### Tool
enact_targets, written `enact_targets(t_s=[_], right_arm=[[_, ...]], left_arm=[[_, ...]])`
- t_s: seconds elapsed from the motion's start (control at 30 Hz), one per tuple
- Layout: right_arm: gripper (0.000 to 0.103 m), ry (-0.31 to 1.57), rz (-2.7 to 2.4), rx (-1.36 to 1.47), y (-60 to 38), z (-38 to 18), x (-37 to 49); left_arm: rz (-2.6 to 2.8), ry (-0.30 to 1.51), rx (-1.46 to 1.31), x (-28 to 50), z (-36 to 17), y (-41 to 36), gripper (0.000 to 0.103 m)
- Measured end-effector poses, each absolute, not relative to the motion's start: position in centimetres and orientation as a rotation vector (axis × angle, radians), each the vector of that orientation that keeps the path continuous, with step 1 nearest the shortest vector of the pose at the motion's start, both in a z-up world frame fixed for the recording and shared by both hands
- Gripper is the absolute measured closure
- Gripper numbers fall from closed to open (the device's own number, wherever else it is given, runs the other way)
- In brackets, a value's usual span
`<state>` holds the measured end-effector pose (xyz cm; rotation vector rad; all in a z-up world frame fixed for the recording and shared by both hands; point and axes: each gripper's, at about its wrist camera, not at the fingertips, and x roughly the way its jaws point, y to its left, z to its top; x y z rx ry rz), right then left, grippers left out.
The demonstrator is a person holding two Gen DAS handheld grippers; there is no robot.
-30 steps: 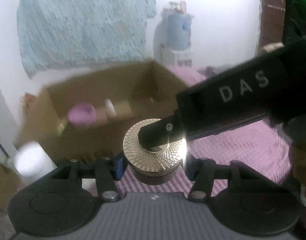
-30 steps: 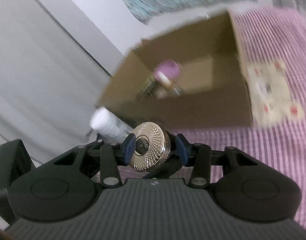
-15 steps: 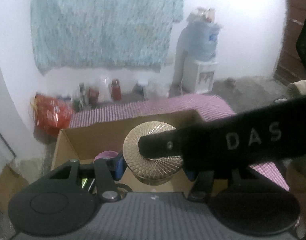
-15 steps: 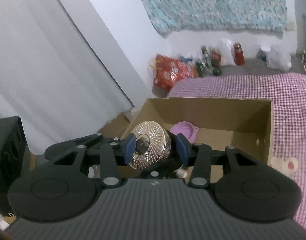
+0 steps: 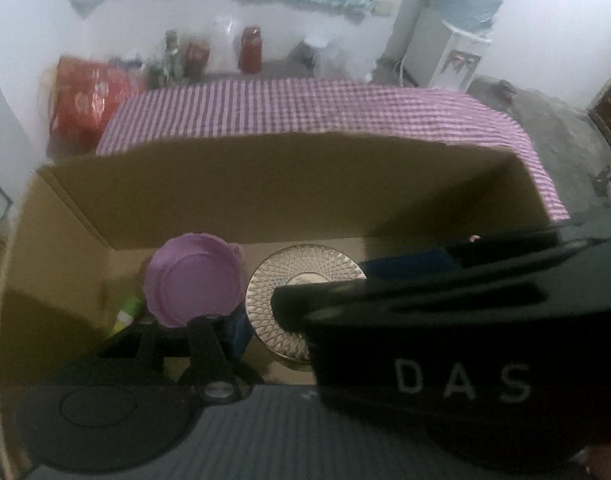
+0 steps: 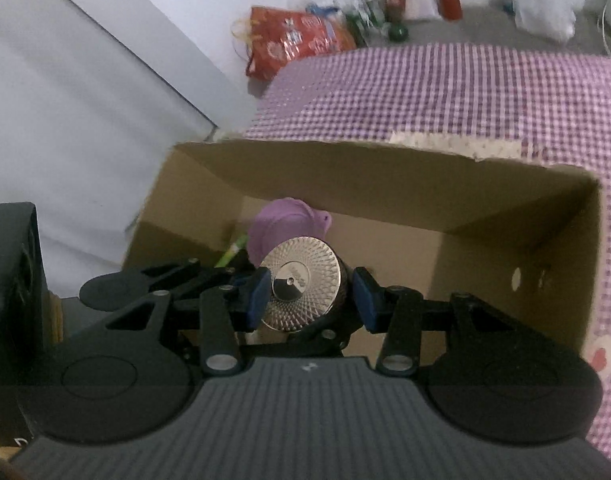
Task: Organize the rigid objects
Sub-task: 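Lower the jar into the box and open the right gripper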
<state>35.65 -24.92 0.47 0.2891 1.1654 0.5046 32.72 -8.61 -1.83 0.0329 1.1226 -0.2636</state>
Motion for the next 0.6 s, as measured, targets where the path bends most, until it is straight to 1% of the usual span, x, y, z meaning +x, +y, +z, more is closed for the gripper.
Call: enact_targets(t_s=[0.27,0.37,0.5,0.57,0.6], right_arm=[[0.059,1.242,0.49,0.314,-24.6,-2.6,37.8],[0.059,1.252,0.487,0.321,-24.6,-3.2,37.8],[0.058,1.251,0.479,0.327,-24.7,-3.2,37.8],[0.056,1.233,0.482,0.349,-24.9,-2.7,37.6],[0.052,1.222,0.487,0.358,-25.1,-2.2,37.4]], left_arm=[[-0.244,1.211,0.0,34.6,-3.7,-8.3,0.045],[-0.248,1.212,0.001,34.5,-3.6,-8.6,0.042],[-0.248,1.198,0.002,34.4,-3.3,-8.6,0.043],[-0.25,1.173,-0.006,34.2,-2.8,-8.7,0.041],[-0.252,1.156,-0.016,33.9,-2.2,-8.6,0.036]])
